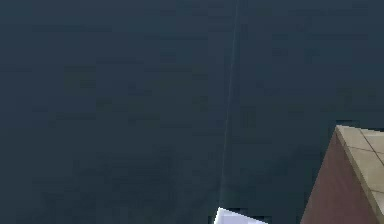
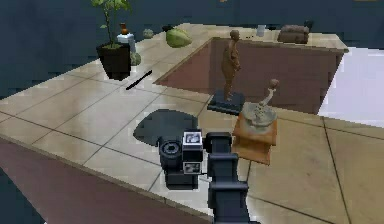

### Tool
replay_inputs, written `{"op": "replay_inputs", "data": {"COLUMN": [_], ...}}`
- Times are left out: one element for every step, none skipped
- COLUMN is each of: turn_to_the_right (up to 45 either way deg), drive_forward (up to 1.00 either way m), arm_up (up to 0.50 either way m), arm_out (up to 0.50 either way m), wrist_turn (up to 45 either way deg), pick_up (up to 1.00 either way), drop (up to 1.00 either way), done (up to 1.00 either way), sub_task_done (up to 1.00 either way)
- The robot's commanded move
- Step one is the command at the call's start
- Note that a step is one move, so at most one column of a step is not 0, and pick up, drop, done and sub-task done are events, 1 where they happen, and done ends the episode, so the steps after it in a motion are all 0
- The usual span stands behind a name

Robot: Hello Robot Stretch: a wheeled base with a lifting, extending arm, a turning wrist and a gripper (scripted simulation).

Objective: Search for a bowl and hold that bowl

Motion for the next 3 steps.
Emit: {"op": "replay_inputs", "data": {"turn_to_the_right": [0.0,0.0,0.0], "drive_forward": [0.00,0.00,0.00], "arm_up": [0.00,0.10,0.00], "arm_out": [0.00,0.00,0.00], "wrist_turn": [0.0,0.0,0.0], "pick_up": [1.00,0.00,0.00], "drop": [0.00,0.00,0.00], "done": [0.00,0.00,1.00], "sub_task_done": [0.00,0.00,0.00]}}
